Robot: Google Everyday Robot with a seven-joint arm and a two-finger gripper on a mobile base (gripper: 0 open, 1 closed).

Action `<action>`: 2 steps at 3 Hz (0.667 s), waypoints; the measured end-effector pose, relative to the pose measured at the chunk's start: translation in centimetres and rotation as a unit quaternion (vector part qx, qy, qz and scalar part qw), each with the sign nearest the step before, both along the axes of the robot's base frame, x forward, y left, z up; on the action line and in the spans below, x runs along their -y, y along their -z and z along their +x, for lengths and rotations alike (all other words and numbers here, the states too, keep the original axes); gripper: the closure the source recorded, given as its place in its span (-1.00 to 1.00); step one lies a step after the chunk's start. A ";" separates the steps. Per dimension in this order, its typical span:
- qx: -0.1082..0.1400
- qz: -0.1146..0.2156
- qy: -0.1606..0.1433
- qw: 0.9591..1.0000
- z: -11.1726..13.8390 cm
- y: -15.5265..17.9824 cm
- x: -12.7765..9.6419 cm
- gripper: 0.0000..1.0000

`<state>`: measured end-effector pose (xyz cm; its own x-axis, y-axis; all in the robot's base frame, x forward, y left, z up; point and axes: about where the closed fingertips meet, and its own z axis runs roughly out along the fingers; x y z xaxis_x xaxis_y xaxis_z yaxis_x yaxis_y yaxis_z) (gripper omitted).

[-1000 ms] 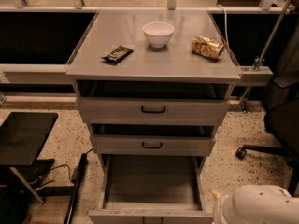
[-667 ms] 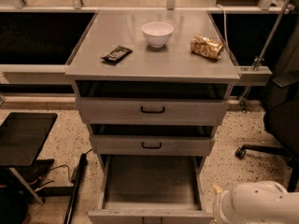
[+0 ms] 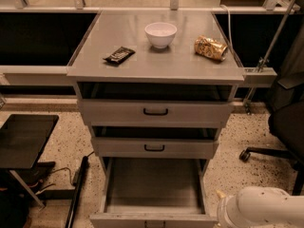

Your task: Close bottom drawer

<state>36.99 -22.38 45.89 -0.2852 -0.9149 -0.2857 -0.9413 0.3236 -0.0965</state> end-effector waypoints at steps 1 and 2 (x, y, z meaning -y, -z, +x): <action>0.029 0.013 0.006 0.999 3.8 4.4 2.4 -1.00; 0.034 0.033 0.014 0.999 6.1 9.5 4.6 -1.00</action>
Offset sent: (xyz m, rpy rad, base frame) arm 0.0759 -0.0622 -0.2371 0.1884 0.0443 -0.0761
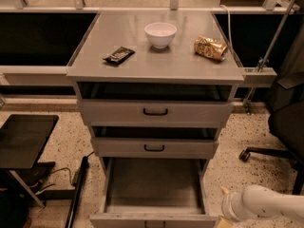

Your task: Close bottom drawer

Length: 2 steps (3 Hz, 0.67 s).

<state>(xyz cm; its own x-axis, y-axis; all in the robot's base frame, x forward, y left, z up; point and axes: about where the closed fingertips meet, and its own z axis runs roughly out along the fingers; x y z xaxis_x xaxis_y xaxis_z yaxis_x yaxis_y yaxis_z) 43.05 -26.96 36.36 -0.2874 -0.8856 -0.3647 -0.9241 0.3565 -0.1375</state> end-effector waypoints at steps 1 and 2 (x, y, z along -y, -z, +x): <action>-0.033 0.029 0.008 0.999 -0.2 6.3 1.3 -1.00; -0.082 0.080 0.008 0.993 -2.7 11.5 1.3 -1.00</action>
Offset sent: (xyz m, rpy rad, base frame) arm -0.0678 -0.0155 -0.1723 0.2982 0.3125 -0.0035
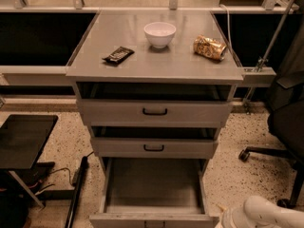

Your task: Close bottom drawer

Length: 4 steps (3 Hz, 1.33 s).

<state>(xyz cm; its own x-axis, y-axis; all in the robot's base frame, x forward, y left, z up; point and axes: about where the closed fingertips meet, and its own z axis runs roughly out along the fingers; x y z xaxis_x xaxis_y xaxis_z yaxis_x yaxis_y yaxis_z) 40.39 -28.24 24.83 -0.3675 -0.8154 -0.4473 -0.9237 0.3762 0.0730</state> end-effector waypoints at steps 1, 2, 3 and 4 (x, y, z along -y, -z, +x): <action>-0.017 0.011 -0.008 1.000 -0.8 0.9 -0.5 -1.00; -0.017 0.011 -0.008 1.000 -0.8 0.9 -0.5 -1.00; -0.029 0.022 -0.007 0.999 -3.8 0.8 -0.9 -1.00; -0.065 0.057 0.003 0.996 -9.0 2.1 -0.9 -1.00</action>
Offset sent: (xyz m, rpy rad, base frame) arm -0.0083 0.0047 -0.0105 0.0244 0.0379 0.0158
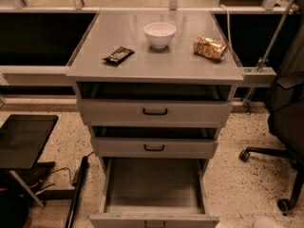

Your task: Close bottom drawer

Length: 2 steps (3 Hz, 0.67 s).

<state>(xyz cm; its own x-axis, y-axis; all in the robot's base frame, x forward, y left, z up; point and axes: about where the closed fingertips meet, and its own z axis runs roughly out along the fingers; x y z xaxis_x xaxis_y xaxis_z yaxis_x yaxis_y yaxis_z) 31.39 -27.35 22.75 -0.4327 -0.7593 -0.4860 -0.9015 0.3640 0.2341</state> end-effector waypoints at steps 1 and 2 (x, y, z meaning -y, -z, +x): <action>-0.040 0.058 -0.027 0.997 -4.0 3.4 -1.2 -1.00; -0.060 0.140 -0.082 0.985 -5.2 7.6 -4.6 -1.00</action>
Offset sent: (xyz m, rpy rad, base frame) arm 0.0574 0.0032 -0.1531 0.3719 -0.0088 0.1958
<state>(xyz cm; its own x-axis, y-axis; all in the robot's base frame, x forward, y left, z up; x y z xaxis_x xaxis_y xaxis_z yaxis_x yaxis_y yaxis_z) 26.21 -22.77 15.16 -0.3829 -0.6676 -0.6385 -0.9022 0.1219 0.4137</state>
